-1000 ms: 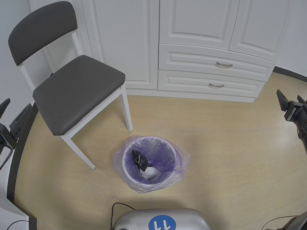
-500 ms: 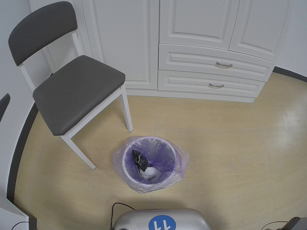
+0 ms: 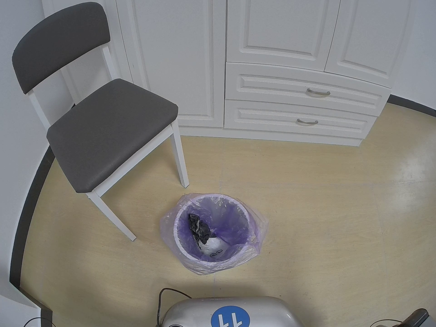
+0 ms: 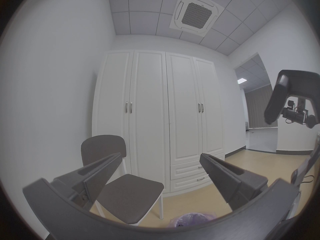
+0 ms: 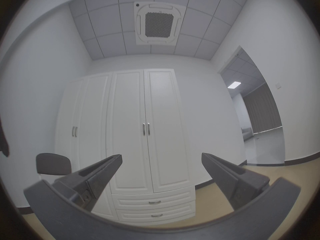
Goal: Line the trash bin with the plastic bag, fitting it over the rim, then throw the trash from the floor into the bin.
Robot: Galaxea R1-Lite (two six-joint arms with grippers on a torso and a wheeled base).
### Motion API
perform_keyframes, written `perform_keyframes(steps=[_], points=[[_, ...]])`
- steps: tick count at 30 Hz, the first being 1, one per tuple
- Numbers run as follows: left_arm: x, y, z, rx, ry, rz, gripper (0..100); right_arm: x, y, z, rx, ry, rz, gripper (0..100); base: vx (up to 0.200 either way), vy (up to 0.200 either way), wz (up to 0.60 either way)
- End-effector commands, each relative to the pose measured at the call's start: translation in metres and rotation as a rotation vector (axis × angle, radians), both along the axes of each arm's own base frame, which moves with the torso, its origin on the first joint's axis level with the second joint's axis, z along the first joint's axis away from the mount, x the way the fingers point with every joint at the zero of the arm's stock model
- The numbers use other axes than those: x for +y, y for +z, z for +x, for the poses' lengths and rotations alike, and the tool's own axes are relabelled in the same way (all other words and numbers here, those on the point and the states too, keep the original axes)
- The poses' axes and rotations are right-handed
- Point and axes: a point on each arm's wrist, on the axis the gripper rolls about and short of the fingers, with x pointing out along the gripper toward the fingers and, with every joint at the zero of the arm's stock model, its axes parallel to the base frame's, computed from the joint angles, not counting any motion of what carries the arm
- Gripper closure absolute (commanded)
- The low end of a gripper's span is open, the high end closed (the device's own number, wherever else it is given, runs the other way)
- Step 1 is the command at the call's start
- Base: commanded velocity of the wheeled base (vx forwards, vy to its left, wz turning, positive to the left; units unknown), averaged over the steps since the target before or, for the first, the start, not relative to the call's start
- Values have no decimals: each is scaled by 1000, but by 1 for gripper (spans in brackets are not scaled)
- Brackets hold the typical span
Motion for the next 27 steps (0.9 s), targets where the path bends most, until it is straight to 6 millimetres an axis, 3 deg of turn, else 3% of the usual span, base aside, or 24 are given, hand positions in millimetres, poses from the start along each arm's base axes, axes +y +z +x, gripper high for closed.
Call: perform_keyframes(steps=[1,4,10,17,18,22,26,27], points=[[-3,-8,-46,-113,4,11,0,1,-26,-63,-146,25,-50,0,0,0,0],[-5,-16,-73,-163,7,21,0,2,-45,-89,-194,26,-59,0,0,0,0],[-4,-17,-101,-178,-11,18,0,6,-57,-106,-258,9,-38,0,0,0,0],[-3,-15,-135,-248,-27,22,0,3,-46,-130,-368,-2,67,0,0,0,0],[-1,-17,-149,-260,-42,21,0,3,-43,-136,-391,-6,80,0,0,0,0],[1,-27,-159,-218,-18,15,0,2,-44,-134,-385,-37,120,0,0,0,0],[4,-31,-151,-179,108,-41,0,2,-51,-119,-331,-52,137,0,0,0,0],[6,-36,-141,-140,170,-72,0,2,-57,-108,-289,-58,133,0,0,0,0]])
